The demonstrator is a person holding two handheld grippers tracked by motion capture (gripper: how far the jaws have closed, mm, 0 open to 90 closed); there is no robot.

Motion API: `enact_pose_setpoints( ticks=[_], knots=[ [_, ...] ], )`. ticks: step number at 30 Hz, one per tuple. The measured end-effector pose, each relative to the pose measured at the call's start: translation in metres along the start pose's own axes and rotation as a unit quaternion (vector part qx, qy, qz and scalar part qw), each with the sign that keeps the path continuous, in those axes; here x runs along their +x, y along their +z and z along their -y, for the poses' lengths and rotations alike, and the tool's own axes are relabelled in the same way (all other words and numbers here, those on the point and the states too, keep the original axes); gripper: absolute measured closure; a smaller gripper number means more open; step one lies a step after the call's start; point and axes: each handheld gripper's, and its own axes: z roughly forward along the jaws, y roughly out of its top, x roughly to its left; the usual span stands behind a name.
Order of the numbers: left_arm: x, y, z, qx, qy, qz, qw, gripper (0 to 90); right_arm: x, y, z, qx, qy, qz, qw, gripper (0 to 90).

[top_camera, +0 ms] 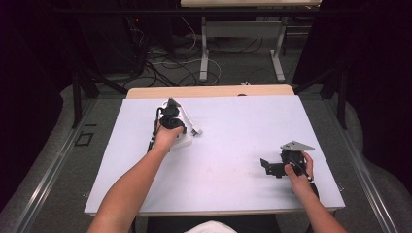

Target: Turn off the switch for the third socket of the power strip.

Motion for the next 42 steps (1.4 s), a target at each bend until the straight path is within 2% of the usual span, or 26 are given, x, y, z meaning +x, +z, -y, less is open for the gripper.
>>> enact_pose_setpoints(
  ticks=[1,4,10,11,14,18,22,26,34,37,41,42],
  knots=[
    [0.001,0.0,0.0,-0.001,0.002,-0.005,1.0,90.0,0.0,0.0,0.0,0.0,0.0,0.0,1.0,0.0],
    [0.003,0.001,-0.001,-0.007,-0.006,-0.001,1.0,90.0,0.0,0.001,0.0,0.001,-0.002,0.001,1.0,0.0],
    [0.001,0.001,0.001,-0.011,0.005,-0.007,0.9999,90.0,0.0,0.0,0.0,0.001,-0.002,0.002,1.0,0.0],
    [0.002,0.002,0.002,-0.004,0.006,-0.012,0.9999,90.0,0.0,0.0,0.0,0.001,-0.001,0.002,1.0,0.0],
    [0.002,0.002,0.003,-0.011,-0.002,-0.01,0.9999,90.0,0.001,0.0,0.0,-0.002,-0.005,0.001,1.0,0.0],
    [0.004,0.002,0.005,-0.017,-0.002,-0.003,0.9999,90.0,0.001,0.0,0.0,-0.001,-0.005,0.001,1.0,0.0],
    [0.006,0.002,0.004,-0.014,-0.008,0.004,0.9999,90.0,0.0,-0.001,0.0,0.0,-0.002,0.0,1.0,0.0],
    [0.006,0.001,0.004,-0.016,0.001,-0.014,0.9998,90.0,0.0,-0.001,0.0,0.001,-0.002,0.002,1.0,0.0],
    [0.013,-0.008,0.005,-0.042,-0.008,-0.019,0.9989,90.0,-0.001,-0.001,0.0,0.0,-0.004,0.001,1.0,0.0],
    [0.014,-0.011,0.005,-0.053,-0.011,-0.021,0.9983,87.0,0.001,-0.001,0.0,0.0,-0.001,-0.001,1.0,0.0],
    [0.018,-0.015,0.006,-0.054,-0.011,-0.022,0.9982,84.8,0.0,-0.001,0.0,0.0,-0.002,0.0,1.0,0.0],
    [0.019,-0.015,0.006,-0.06,-0.017,-0.021,0.9978,84.1,0.0,-0.001,0.0,0.001,-0.002,0.001,1.0,0.0]
  ],
)
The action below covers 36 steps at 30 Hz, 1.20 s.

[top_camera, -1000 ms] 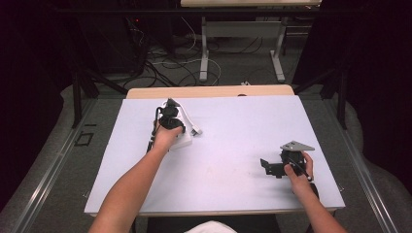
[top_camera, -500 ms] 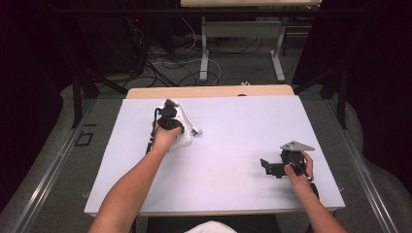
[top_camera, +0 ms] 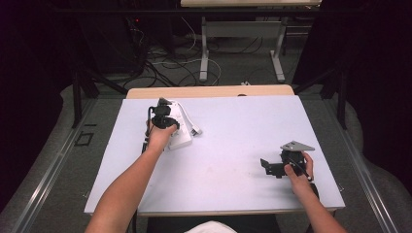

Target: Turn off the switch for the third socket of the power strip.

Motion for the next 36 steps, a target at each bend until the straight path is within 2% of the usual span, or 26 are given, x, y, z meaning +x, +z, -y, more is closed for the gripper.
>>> enact_pose_setpoints(
  ticks=[17,26,34,35,36],
  knots=[
    [0.003,-0.014,0.009,-0.02,0.035,-0.008,0.9992,68.4,0.0,0.0,0.0,0.001,0.002,0.0,1.0,0.0],
    [0.01,-0.022,0.018,-0.04,0.027,0.005,0.9988,58.2,0.0,0.0,0.001,0.0,-0.002,0.003,1.0,0.0],
    [0.02,-0.032,0.025,-0.049,0.035,0.019,0.998,49.9,0.0,0.001,0.001,0.002,-0.004,0.0,1.0,0.0],
    [0.021,-0.032,0.027,-0.057,0.032,0.02,0.9977,48.9,0.001,0.001,0.001,0.002,-0.003,0.0,1.0,0.0],
    [0.023,-0.033,0.027,-0.047,0.036,0.026,0.9979,47.9,0.0,0.001,0.001,0.003,-0.003,0.0,1.0,0.0]
  ],
)
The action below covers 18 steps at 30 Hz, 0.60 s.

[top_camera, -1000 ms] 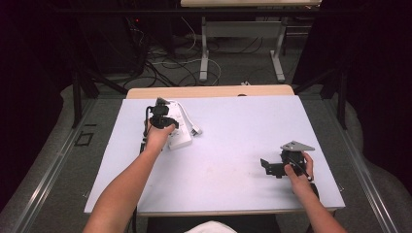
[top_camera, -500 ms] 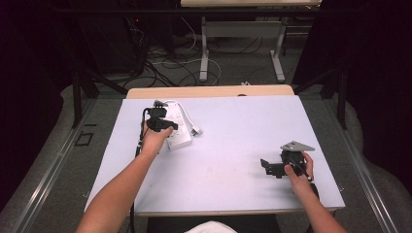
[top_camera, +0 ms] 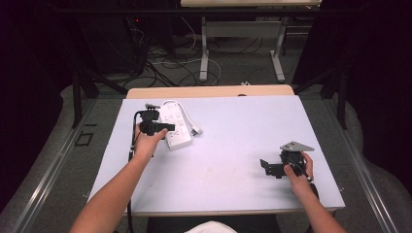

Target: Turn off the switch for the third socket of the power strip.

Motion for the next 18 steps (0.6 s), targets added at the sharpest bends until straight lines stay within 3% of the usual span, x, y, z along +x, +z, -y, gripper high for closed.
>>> enact_pose_setpoints(
  ticks=[1,7,13,15,18],
  knots=[
    [0.0,0.0,0.001,-0.009,0.001,-0.007,0.9999,46.8,0.0,0.0,0.0,0.0,-0.002,0.0,1.0,0.0],
    [0.0,-0.006,0.008,-0.018,0.004,-0.004,0.9998,45.7,0.001,0.0,0.0,0.001,0.004,-0.001,1.0,0.0],
    [0.003,-0.014,0.013,-0.014,0.009,0.009,0.9998,41.9,0.001,0.0,0.0,0.002,0.004,-0.001,1.0,0.0],
    [0.004,-0.016,0.016,-0.029,0.016,0.009,0.9994,39.5,0.001,0.0,0.0,0.002,0.004,-0.001,1.0,0.0],
    [0.005,-0.021,0.019,-0.033,0.018,0.021,0.9991,38.9,0.001,0.0,0.0,0.003,0.004,-0.001,1.0,0.0]
  ],
)
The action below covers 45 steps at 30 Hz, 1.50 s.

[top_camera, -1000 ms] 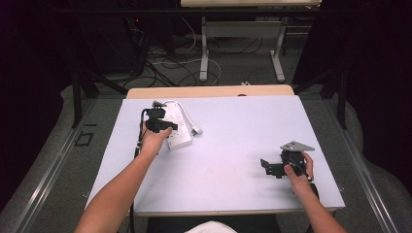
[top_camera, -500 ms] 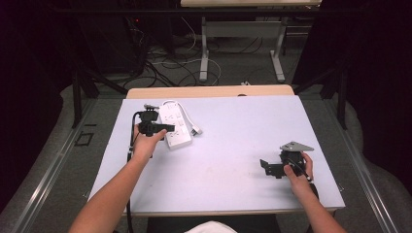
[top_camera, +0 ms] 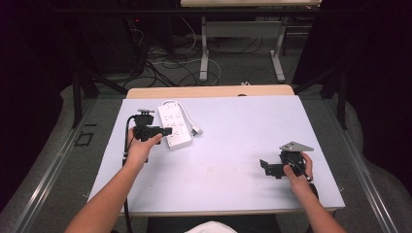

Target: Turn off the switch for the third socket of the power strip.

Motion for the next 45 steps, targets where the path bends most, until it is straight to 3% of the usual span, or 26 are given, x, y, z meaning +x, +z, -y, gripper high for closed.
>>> enact_pose_setpoints(
  ticks=[14,20,24,29,31,36,41,45],
  knots=[
    [0.008,-0.02,0.018,-0.041,0.015,0.004,0.9991,30.0,0.001,0.0,0.0,0.002,0.002,-0.001,1.0,0.0],
    [0.011,-0.026,0.027,-0.058,0.027,0.004,0.9979,20.4,0.001,0.001,0.001,0.001,-0.002,0.0,1.0,0.0],
    [0.013,-0.032,0.031,-0.062,0.029,0.017,0.9975,14.8,0.001,0.001,0.001,0.001,-0.003,0.0,1.0,0.0],
    [0.015,-0.036,0.039,-0.065,0.033,0.029,0.9969,0.6,0.001,0.001,0.001,0.002,-0.001,0.0,1.0,0.0],
    [0.017,-0.037,0.043,-0.075,0.029,0.028,0.9964,0.1,0.001,0.001,0.001,0.002,-0.002,0.001,1.0,0.0],
    [0.024,-0.039,0.052,-0.071,0.009,0.016,0.9973,0.1,0.001,0.002,0.001,0.002,-0.003,0.001,1.0,0.0],
    [0.029,-0.039,0.062,-0.082,0.028,-0.002,0.9962,0.1,0.002,0.002,0.001,0.002,-0.004,0.0,1.0,0.0],
    [0.034,-0.038,0.068,-0.087,0.02,-0.004,0.996,0.1,0.002,0.002,0.001,0.004,0.0,0.0,1.0,0.0]
  ],
)
